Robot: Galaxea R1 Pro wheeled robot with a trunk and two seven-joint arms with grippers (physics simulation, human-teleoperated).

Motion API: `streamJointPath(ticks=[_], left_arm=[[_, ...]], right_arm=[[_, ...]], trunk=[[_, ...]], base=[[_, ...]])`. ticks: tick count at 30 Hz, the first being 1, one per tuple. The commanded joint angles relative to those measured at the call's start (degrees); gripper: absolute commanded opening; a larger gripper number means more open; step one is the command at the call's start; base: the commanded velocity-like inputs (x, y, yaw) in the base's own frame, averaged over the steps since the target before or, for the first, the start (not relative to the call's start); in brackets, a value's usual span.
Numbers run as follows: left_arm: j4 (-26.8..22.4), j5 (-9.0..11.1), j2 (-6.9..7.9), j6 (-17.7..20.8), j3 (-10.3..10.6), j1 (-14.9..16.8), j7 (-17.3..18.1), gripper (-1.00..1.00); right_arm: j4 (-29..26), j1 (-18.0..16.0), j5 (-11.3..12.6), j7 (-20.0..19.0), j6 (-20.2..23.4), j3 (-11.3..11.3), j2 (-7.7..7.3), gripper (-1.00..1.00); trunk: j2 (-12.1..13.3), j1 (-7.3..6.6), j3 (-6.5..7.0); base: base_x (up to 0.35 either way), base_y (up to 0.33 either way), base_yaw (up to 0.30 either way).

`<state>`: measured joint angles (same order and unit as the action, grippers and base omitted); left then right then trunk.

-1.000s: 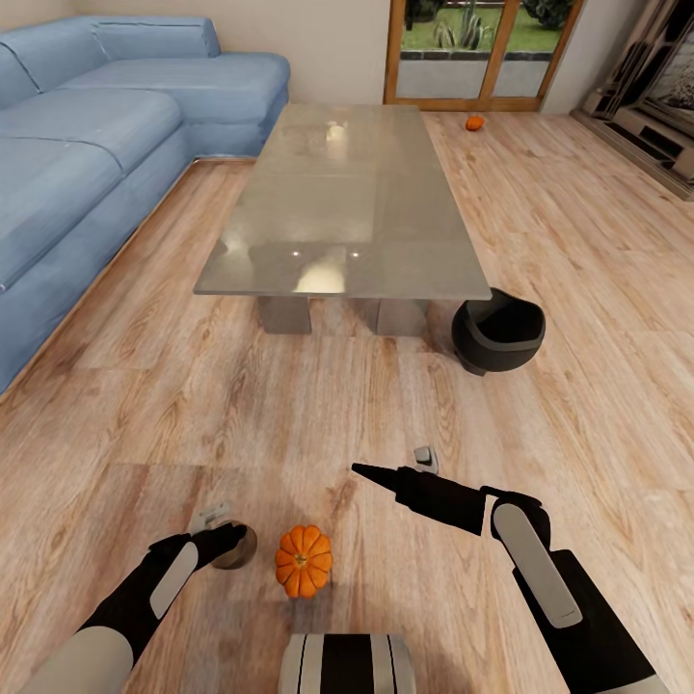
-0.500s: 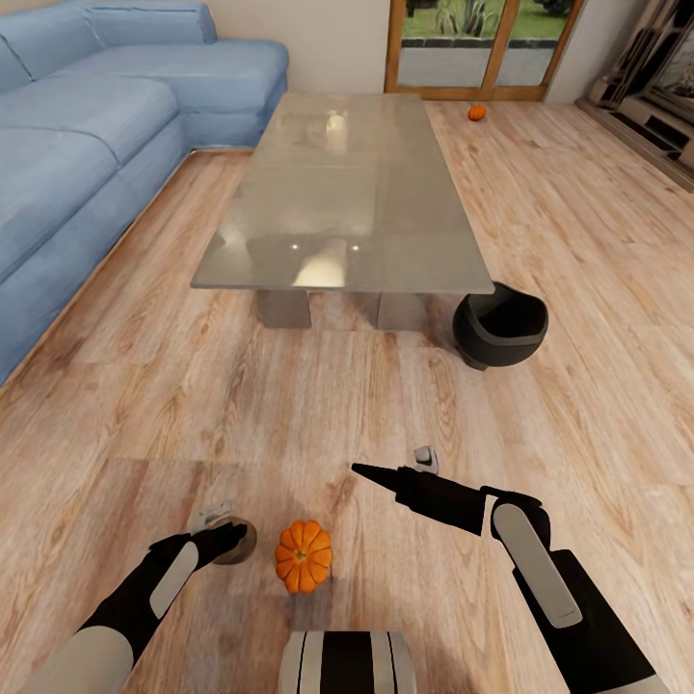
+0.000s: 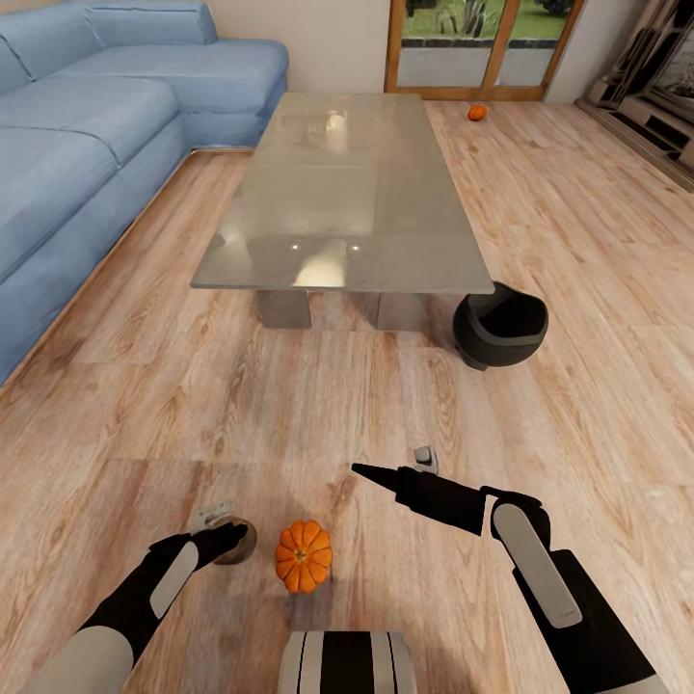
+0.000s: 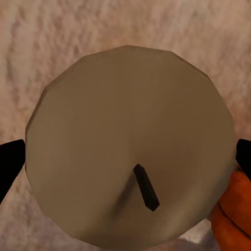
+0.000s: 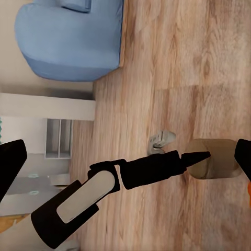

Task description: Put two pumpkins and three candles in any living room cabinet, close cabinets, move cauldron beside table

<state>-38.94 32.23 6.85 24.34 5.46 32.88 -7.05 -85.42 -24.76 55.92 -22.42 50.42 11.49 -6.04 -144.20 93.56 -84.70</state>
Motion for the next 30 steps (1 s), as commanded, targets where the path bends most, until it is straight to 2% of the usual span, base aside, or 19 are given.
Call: streamJointPath(ticks=[1, 13, 16, 30], left_arm=[[-0.1, 0.1, 0.09, 0.2, 0.3, 0.0, -0.6, -1.0], [-0.3, 0.1, 0.09, 0.2, 0.3, 0.0, -0.7, -1.0], [-0.5, 0.1, 0.1, 0.2, 0.3, 0.0, -0.6, -1.0], [-0.6, 0.1, 0.1, 0.3, 0.3, 0.0, -0.6, -1.0]], right_arm=[[0.0, 0.0, -0.2, -0.3, 0.1, 0.0, -0.03, 1.0], [0.0, 0.0, -0.2, -0.2, 0.1, 0.0, -0.03, 1.0], [0.0, 0.0, -0.2, -0.2, 0.1, 0.0, -0.03, 1.0], [0.0, 0.0, -0.2, -0.2, 0.1, 0.0, -0.03, 1.0]], trunk=[[0.0, 0.0, -0.04], [0.0, 0.0, -0.04], [0.0, -0.08, 0.63], [0.0, -0.08, 0.63]], base=[[0.0, 0.0, 0.0], [0.0, 0.0, 0.0], [0.0, 0.0, 0.0], [0.0, 0.0, 0.0]])
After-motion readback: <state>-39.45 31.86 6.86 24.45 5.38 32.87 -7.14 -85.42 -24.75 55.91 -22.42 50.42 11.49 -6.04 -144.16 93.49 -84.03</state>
